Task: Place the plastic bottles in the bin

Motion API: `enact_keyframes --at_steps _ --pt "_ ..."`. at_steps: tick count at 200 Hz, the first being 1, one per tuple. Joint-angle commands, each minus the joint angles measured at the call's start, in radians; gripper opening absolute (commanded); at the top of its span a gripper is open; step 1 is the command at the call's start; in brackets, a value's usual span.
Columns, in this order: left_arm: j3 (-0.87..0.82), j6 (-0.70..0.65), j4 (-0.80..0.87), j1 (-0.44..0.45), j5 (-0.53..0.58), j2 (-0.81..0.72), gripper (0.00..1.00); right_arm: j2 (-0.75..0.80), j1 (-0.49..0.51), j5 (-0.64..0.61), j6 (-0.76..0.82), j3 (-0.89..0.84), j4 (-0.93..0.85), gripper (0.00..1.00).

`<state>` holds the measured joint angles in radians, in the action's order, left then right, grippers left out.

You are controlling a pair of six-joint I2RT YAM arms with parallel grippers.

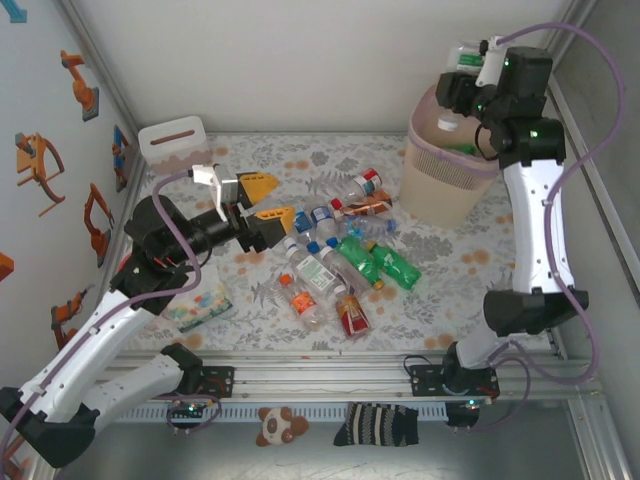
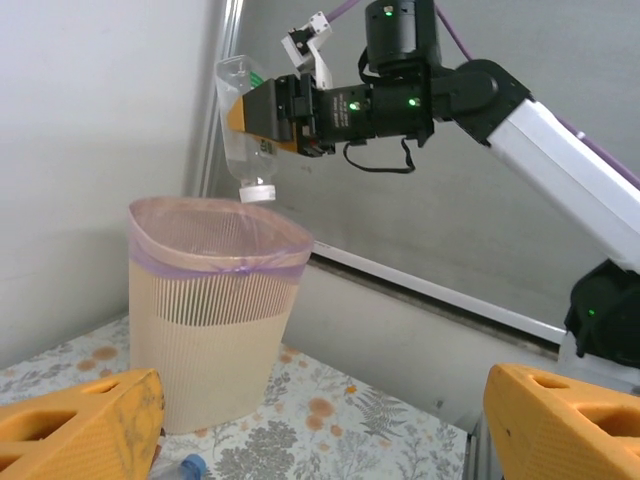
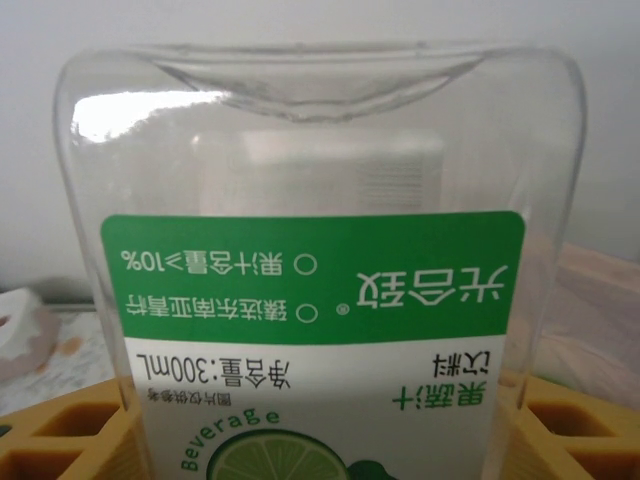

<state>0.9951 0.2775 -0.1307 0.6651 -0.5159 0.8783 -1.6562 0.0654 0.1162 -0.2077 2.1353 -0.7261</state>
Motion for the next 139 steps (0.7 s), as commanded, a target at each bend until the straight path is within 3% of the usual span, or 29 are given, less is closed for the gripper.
enact_keyframes --at_steps 1,57,139 --pt "-0.010 0.009 -0.016 -0.003 -0.001 -0.001 0.82 -0.065 -0.028 -0.093 -0.067 0.076 -0.035 0.34" --pt "-0.033 0.012 -0.001 -0.004 0.030 0.004 0.82 -0.225 -0.059 -0.158 -0.215 0.124 -0.087 0.34" --pt "-0.059 0.015 0.052 -0.006 0.067 0.041 0.81 -0.414 -0.074 0.015 -0.341 0.137 -0.171 0.35"
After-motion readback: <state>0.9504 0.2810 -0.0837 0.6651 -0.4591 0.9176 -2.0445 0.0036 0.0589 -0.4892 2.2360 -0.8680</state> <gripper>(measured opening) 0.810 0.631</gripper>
